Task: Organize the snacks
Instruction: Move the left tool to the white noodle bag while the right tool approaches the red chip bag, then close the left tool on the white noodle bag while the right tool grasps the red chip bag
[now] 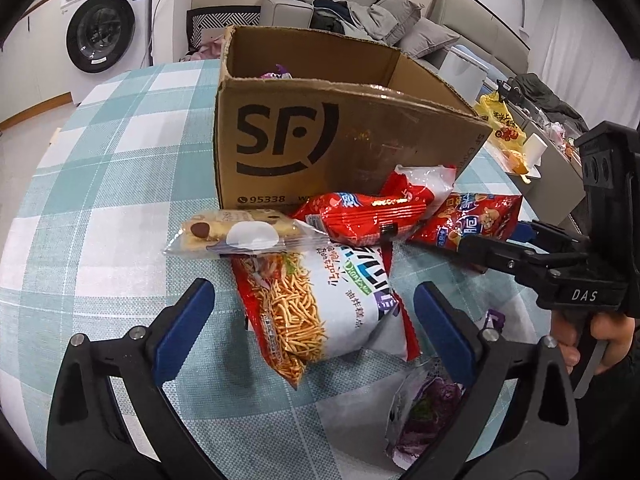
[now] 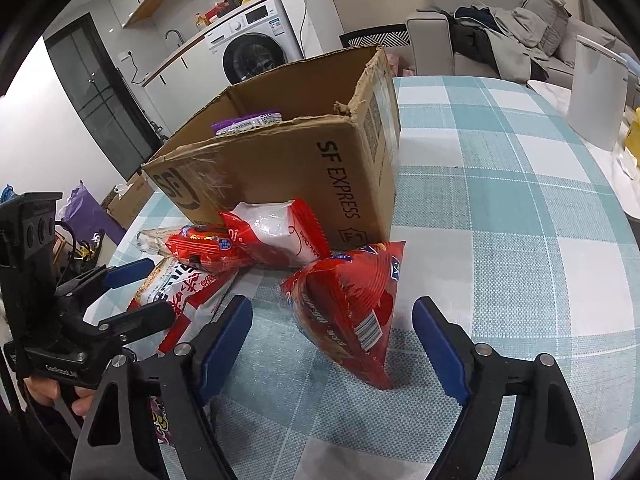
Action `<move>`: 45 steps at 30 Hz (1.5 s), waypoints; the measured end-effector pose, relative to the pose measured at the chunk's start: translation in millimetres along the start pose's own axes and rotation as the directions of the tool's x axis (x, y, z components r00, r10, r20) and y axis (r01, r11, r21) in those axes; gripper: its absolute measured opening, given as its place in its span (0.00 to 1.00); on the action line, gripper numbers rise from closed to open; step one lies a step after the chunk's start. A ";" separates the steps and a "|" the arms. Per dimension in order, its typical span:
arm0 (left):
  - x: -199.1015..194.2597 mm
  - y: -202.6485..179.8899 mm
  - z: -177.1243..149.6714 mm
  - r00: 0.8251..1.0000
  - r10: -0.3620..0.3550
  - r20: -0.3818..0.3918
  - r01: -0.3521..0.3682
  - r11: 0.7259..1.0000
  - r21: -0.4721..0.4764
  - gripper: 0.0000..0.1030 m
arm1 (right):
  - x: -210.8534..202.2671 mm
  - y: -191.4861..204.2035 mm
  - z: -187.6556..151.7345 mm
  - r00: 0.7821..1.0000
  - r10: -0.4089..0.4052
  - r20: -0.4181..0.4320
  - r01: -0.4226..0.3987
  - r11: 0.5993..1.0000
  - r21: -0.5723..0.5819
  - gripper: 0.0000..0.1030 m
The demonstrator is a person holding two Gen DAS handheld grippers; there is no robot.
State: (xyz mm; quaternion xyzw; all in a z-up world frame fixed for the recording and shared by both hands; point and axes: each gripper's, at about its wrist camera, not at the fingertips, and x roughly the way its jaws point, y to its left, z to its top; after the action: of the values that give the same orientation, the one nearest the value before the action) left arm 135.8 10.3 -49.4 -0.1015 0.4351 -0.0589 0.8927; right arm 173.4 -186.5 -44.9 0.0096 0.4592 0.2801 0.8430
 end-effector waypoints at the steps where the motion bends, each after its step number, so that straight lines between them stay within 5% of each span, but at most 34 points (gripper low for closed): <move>1: 1.6 -0.3 -0.1 1.000 -0.004 -0.003 0.004 1.000 0.001 0.95 | 0.4 0.5 0.3 1.000 0.000 0.001 0.000 1.000 -0.002 0.82; 6: 9.7 3.2 -0.1 0.999 -0.031 -0.016 0.031 1.000 -0.006 0.85 | 2.4 3.5 -0.8 1.000 -0.006 -0.011 0.006 1.000 -0.012 0.81; 18: 14.6 3.3 -0.6 0.999 -0.043 -0.016 0.043 0.999 -0.007 0.83 | -2.6 0.4 -3.0 0.998 -0.011 -0.067 0.007 0.999 -0.054 0.81; 24: 14.8 2.2 -0.2 0.997 -0.078 -0.016 0.078 0.997 -0.002 0.69 | 5.2 5.0 -4.4 0.997 -0.024 -0.076 0.019 0.998 -0.065 0.74; 34: 12.3 -1.4 0.6 0.997 -0.075 0.000 0.075 0.997 0.002 0.66 | 20.8 38.4 -11.7 0.965 -0.262 -0.018 0.260 0.964 -0.058 0.49; 45: 6.5 -8.1 -3.7 0.998 -0.067 0.021 0.067 0.998 0.013 0.62 | 23.5 66.4 -17.0 0.945 -0.327 0.007 0.326 0.939 -0.107 0.40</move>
State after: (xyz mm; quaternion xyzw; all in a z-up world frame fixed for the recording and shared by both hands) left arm 136.7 0.7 -54.7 -0.1111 0.4216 -0.0905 0.8954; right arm 139.3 -123.3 -54.7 -0.1131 0.4436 0.1607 0.8744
